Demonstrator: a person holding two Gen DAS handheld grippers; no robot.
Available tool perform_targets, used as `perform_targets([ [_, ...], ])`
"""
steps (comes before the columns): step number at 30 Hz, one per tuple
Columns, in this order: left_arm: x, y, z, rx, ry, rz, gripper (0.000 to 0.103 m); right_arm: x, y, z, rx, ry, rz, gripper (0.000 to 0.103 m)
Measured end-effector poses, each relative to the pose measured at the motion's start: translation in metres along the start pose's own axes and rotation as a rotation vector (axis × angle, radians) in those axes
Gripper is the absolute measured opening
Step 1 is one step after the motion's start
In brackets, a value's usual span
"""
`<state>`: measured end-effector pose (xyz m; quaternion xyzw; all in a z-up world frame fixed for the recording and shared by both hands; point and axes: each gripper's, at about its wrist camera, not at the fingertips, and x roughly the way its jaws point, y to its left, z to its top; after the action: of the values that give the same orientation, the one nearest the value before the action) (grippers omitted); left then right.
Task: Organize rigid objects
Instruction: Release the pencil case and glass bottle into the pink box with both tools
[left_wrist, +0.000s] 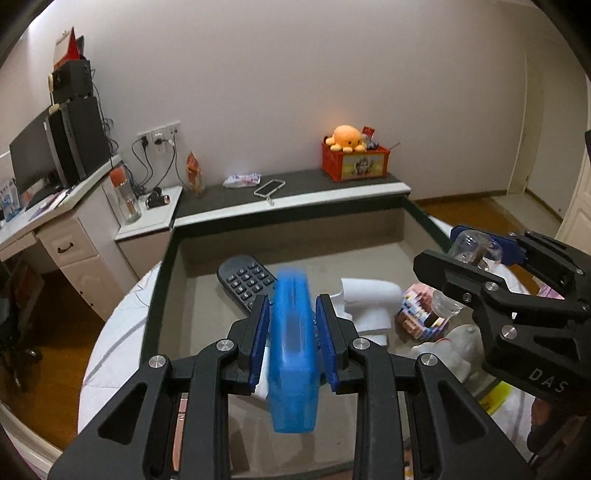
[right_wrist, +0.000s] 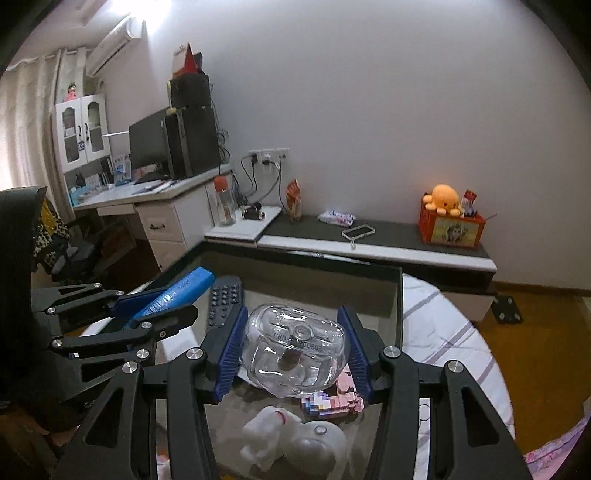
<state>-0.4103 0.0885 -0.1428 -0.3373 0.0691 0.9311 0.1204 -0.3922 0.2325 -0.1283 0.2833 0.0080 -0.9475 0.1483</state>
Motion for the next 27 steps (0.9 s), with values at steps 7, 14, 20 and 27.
perform_targets([
  [7,0.005,0.0,-0.003,0.006,0.019,0.0,0.037,0.013,0.004,-0.002,-0.007,0.04,0.029,0.052],
  [14,-0.006,0.023,-0.002,-0.077,0.013,0.031,0.077,-0.001,0.002,-0.002,0.018,0.012,0.003,0.078],
  [20,-0.037,0.028,-0.014,-0.095,-0.013,0.047,0.094,-0.027,0.011,-0.002,0.019,-0.024,-0.032,0.085],
  [27,-0.098,0.034,-0.029,-0.099,-0.118,0.111,0.101,-0.076,0.028,-0.005,-0.011,-0.107,-0.13,0.103],
])
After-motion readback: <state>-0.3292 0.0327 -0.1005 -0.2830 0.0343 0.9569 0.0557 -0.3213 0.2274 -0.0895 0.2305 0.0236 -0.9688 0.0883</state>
